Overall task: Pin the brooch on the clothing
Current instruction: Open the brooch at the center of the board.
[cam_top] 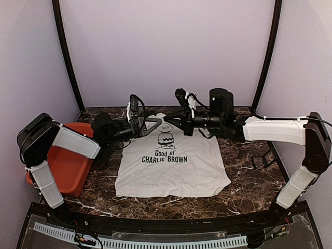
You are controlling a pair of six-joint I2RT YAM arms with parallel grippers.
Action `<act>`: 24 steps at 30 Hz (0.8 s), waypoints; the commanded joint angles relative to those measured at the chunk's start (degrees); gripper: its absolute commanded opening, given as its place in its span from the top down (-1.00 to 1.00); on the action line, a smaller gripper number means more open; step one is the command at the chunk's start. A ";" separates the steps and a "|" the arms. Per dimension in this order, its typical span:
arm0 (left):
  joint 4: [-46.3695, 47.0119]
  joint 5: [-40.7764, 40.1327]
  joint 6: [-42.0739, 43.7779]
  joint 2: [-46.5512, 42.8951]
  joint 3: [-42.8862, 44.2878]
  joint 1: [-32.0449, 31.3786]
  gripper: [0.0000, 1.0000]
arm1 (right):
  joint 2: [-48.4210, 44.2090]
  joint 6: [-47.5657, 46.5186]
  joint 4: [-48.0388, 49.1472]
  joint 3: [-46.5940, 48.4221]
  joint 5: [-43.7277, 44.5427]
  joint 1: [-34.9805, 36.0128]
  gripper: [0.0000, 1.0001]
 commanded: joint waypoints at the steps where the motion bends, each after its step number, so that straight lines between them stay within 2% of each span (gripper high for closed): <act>1: 12.93 0.53 -0.29 -0.21 0.08 0.41 0.33 | -0.50 1.11 1.47 -0.68 -1.28 0.45 1.00; 11: 15.18 0.81 0.08 -0.54 -0.54 0.45 0.29 | -0.23 2.91 1.80 -0.48 -2.15 -0.04 1.00; 24: 17.31 1.94 -0.29 -0.51 -0.27 0.50 0.27 | 0.54 10.04 3.41 0.23 -5.77 -2.30 1.00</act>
